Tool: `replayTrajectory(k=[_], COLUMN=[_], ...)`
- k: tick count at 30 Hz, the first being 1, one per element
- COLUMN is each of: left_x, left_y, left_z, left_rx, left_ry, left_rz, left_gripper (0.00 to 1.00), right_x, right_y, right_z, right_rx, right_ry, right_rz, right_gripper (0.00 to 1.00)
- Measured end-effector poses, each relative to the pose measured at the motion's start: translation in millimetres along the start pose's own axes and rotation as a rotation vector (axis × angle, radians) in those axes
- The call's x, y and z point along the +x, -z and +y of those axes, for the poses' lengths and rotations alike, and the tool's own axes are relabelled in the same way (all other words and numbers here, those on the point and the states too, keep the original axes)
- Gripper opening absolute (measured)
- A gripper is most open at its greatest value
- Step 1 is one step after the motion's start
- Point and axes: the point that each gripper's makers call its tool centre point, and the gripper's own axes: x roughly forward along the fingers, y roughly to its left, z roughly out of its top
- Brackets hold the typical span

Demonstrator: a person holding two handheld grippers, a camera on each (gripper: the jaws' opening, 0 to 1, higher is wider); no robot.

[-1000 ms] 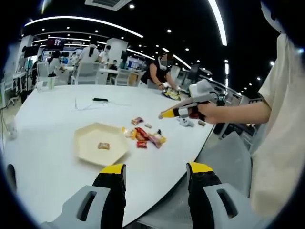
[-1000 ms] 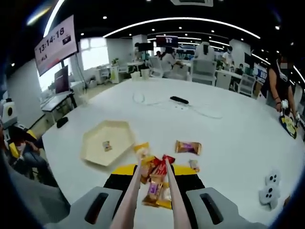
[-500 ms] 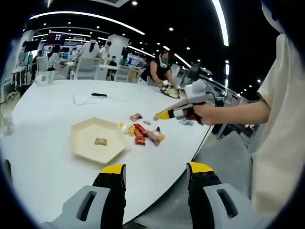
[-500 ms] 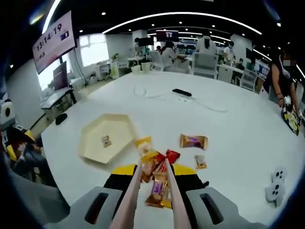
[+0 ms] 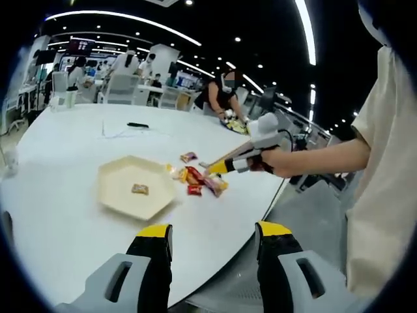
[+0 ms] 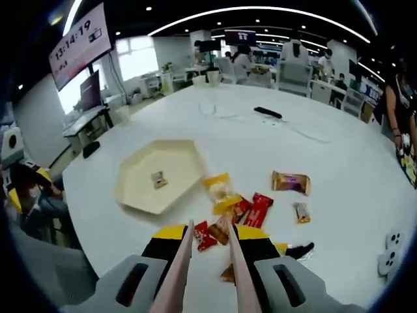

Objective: Place the target food into the container with the food tongs after gripping and lifting it, then release it inside without dropping or visibly crushing the food.

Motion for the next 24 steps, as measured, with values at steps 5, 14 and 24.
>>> replayTrajectory(k=[5, 14, 24], left_x=[0, 0, -10], left_y=[2.1, 4.4, 9.5], left_z=[0.4, 2.1, 4.1], left_rx=[-0.008, -0.018, -0.029], left_ry=[-0.001, -0.004, -0.019], left_rz=[0.006, 0.013, 0.031], left_gripper=[0.50, 0.50, 0.50], right_x=[11, 29, 47], right_y=[16.3, 18.5, 16.1], right_z=[12, 17, 25], right_rx=[-0.010, -0.040, -0.089], right_ry=[-0.030, -0.052, -0.081], right_rz=[0.040, 0.074, 0.108], right_gripper=[0.27, 0.27, 0.27])
